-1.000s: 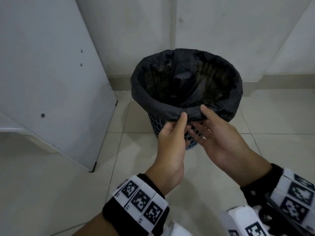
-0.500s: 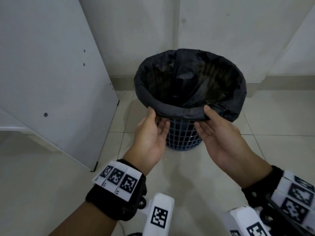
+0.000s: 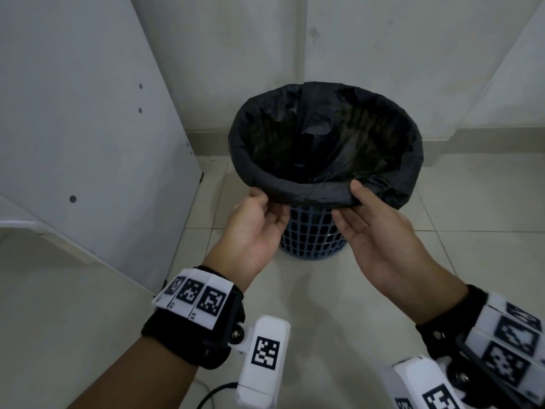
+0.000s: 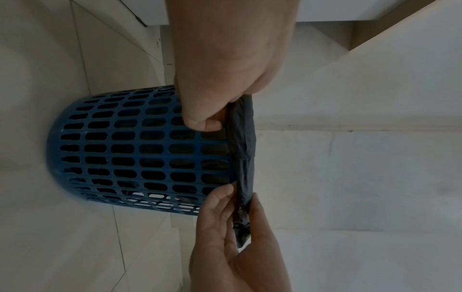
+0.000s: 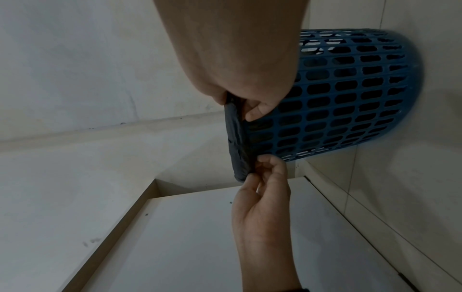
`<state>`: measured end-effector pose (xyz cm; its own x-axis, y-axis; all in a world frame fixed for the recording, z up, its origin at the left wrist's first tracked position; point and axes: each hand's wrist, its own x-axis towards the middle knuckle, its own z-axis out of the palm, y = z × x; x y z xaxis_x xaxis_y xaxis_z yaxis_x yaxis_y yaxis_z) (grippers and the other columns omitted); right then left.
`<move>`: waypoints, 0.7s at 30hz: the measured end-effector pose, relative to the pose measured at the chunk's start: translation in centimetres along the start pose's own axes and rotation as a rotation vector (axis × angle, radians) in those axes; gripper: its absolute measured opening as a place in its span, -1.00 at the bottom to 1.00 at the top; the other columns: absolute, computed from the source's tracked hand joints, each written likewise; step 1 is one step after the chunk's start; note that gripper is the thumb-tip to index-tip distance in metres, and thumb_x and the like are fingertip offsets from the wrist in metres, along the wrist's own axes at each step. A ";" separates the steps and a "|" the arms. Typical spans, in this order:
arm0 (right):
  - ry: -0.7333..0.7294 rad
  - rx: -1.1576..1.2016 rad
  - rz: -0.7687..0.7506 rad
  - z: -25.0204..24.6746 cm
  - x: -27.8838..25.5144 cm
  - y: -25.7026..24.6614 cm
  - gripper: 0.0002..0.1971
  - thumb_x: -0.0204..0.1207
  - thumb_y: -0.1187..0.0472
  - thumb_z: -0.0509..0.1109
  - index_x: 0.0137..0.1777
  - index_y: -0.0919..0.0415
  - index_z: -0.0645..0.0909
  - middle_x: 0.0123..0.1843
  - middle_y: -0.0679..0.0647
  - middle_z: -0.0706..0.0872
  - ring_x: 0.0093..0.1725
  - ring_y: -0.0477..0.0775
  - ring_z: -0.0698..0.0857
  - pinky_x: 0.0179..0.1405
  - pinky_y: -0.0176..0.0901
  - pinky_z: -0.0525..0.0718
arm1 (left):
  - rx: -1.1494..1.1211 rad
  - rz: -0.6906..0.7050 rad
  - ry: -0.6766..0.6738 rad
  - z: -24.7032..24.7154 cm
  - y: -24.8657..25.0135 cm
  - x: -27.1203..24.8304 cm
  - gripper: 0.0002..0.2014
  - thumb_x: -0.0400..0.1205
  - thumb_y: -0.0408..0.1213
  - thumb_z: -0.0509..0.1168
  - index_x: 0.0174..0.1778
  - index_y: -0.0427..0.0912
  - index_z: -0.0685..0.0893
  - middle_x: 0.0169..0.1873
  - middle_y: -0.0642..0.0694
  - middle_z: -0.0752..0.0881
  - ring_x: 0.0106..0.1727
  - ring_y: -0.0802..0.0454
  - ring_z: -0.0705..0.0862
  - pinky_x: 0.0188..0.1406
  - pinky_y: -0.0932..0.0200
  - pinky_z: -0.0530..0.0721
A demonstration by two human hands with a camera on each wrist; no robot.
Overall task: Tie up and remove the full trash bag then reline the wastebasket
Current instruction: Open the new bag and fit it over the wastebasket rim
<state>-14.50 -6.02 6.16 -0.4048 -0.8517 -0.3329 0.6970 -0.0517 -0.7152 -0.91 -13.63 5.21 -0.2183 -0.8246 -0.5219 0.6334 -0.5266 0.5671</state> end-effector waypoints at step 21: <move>0.026 -0.031 -0.031 0.0 0.0 0.0 -0.73 0.60 0.30 0.44 0.26 0.39 0.63 0.10 0.15 0.86 0.08 0.03 0.84 0.18 -0.13 0.77 | 0.047 0.029 -0.019 1.4 2.8 -0.9 -0.90 0.70 -0.45 0.34 -0.13 -0.29 0.69 -0.43 -0.10 0.82 -0.20 0.09 0.77 -0.16 0.25 0.81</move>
<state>-14.50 -6.01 6.14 -0.4414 -0.8360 -0.3259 0.6652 -0.0611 -0.7442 0.04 -14.59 8.14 -0.2145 -0.8433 -0.4928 0.6044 -0.5110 0.6113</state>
